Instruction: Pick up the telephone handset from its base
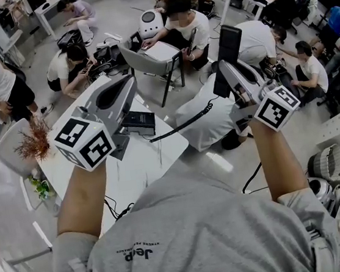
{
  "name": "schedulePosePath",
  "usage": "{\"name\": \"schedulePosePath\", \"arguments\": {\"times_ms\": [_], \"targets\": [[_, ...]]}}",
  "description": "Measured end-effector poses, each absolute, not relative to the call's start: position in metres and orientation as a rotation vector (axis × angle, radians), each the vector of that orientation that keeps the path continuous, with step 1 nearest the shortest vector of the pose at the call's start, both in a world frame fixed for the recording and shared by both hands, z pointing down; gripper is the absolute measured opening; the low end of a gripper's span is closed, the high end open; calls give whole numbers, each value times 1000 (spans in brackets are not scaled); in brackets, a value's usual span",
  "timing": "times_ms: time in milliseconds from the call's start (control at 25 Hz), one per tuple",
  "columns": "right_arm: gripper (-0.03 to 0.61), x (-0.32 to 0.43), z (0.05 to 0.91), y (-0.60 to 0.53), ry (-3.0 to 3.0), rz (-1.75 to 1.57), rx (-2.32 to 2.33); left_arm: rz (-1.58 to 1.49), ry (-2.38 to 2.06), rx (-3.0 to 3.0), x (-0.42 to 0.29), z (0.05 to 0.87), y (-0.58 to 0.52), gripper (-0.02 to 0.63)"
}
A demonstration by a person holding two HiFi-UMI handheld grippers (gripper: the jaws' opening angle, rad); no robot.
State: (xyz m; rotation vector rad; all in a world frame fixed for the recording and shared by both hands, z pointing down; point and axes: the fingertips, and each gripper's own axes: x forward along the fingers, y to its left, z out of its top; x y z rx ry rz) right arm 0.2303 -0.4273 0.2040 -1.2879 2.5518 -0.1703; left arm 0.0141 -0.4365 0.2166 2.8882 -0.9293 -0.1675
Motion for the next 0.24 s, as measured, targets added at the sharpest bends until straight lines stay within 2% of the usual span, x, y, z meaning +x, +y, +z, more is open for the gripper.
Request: {"name": "schedulePosePath", "arguments": {"times_ms": [240], "targets": [[77,228,202,-429,2553,-166,-1281,-172,-928,2890,13,215,-438,57]]}}
